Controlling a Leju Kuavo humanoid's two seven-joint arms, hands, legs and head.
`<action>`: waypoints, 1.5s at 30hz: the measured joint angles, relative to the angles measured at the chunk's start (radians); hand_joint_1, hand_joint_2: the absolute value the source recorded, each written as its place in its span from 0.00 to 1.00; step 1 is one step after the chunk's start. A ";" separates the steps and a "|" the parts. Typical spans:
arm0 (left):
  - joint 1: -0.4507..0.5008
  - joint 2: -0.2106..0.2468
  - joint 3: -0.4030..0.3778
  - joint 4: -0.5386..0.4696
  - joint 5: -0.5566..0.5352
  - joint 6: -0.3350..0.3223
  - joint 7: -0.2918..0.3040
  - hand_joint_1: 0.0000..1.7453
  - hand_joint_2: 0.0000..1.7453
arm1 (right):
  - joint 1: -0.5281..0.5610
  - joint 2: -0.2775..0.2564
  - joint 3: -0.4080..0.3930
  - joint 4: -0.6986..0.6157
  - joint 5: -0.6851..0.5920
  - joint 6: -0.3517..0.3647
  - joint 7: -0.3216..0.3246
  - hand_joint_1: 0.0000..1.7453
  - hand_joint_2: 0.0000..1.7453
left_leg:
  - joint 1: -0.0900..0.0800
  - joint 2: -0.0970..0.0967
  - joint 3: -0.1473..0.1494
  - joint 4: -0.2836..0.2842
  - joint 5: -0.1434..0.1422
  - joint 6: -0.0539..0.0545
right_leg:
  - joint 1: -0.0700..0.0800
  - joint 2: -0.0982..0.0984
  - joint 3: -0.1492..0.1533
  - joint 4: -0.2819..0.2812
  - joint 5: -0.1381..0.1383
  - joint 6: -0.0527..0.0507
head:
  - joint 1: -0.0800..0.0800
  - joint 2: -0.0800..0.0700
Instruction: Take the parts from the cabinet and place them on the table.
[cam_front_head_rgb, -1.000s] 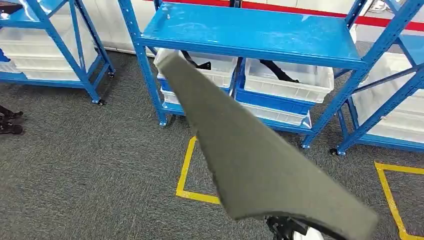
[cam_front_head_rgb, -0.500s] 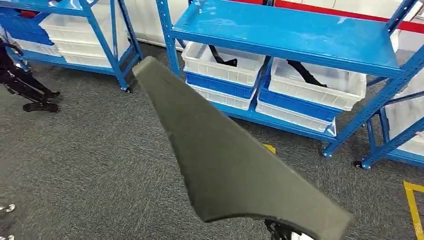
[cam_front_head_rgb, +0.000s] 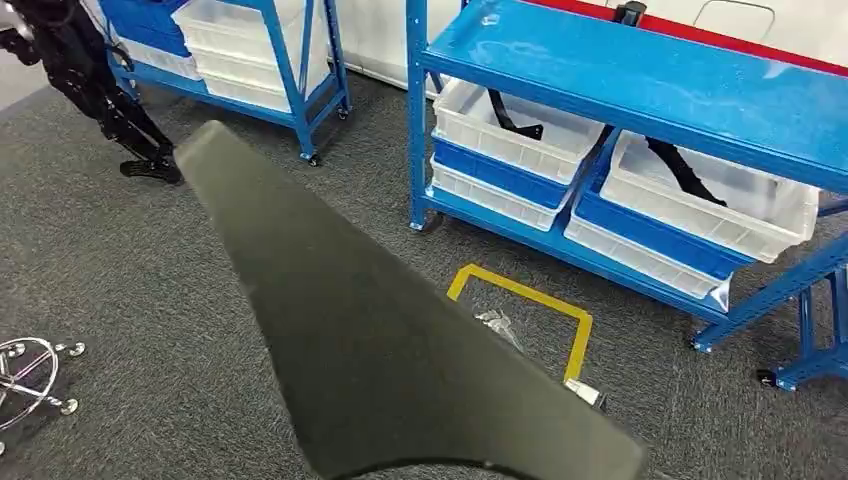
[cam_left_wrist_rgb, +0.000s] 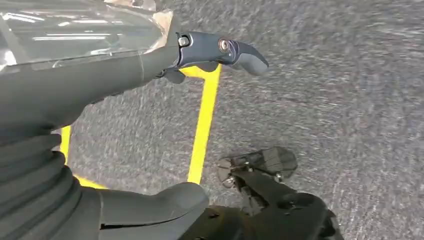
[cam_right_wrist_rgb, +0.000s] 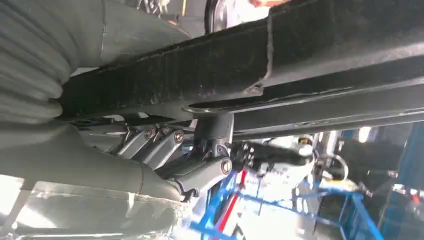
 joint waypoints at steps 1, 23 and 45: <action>-0.001 -0.002 0.000 0.000 0.000 -0.005 0.003 0.00 1.00 | -0.003 -0.002 0.003 0.004 -0.002 0.005 -0.007 0.98 1.00 | -0.001 -0.011 -0.004 0.000 0.005 0.010 | -0.002 0.047 -0.022 0.049 -0.032 -0.009 | 0.003 0.000; 0.000 -0.003 -0.013 -0.003 -0.024 -0.026 -0.018 0.00 1.00 | -0.026 -0.018 0.043 0.039 0.001 0.021 -0.031 0.98 1.00 | 0.012 -0.011 -0.107 0.192 -0.044 -0.049 | -0.008 0.015 0.006 0.000 0.006 -0.038 | -0.006 0.000; 0.004 0.012 -0.039 -0.011 0.005 -0.003 -0.021 0.00 1.00 | -0.010 -0.037 0.030 0.023 -0.004 0.041 -0.047 0.98 1.00 | -0.004 -0.171 -0.058 0.023 0.036 -0.018 | -0.012 0.136 -0.005 0.008 0.006 -0.024 | 0.008 0.000</action>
